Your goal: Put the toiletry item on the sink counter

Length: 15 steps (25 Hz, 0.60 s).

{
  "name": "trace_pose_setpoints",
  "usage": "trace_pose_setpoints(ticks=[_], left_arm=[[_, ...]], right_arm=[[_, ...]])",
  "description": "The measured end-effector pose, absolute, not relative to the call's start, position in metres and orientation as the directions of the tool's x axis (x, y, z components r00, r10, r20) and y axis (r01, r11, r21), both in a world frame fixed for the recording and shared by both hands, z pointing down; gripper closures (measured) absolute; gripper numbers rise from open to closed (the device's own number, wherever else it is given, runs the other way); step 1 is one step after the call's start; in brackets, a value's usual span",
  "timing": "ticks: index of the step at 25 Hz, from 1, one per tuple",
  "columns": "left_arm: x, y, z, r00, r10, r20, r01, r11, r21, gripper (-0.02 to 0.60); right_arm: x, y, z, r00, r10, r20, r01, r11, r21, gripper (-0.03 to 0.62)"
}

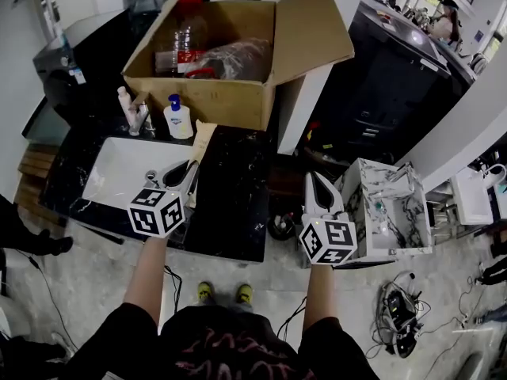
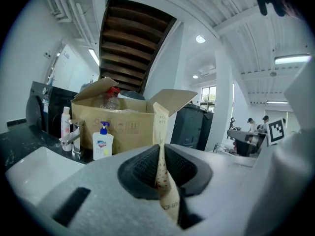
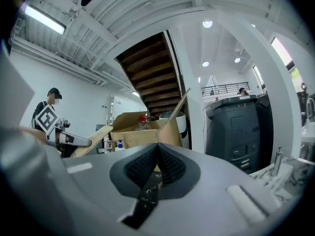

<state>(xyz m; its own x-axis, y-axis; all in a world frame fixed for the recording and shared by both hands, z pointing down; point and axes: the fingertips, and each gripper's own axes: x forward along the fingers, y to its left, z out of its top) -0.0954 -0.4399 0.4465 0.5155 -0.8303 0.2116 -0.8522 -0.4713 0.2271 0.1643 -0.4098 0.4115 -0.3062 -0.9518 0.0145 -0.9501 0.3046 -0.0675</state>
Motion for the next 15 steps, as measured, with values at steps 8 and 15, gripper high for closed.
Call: trace_pose_setpoints(ticks=[8,15], left_arm=[[-0.096,-0.455,0.499,0.503,-0.800,0.327,-0.860,-0.424,0.285,0.549],[-0.096,-0.461,0.547,0.492,-0.761,0.424,-0.869,-0.395,0.300,0.549]], right_arm=[[0.160,-0.426,0.427,-0.314,-0.948,0.043,-0.948,0.311,-0.071,0.591],[0.157,-0.437,0.435,-0.319,-0.946,0.053,-0.946,0.315,-0.075,0.591]])
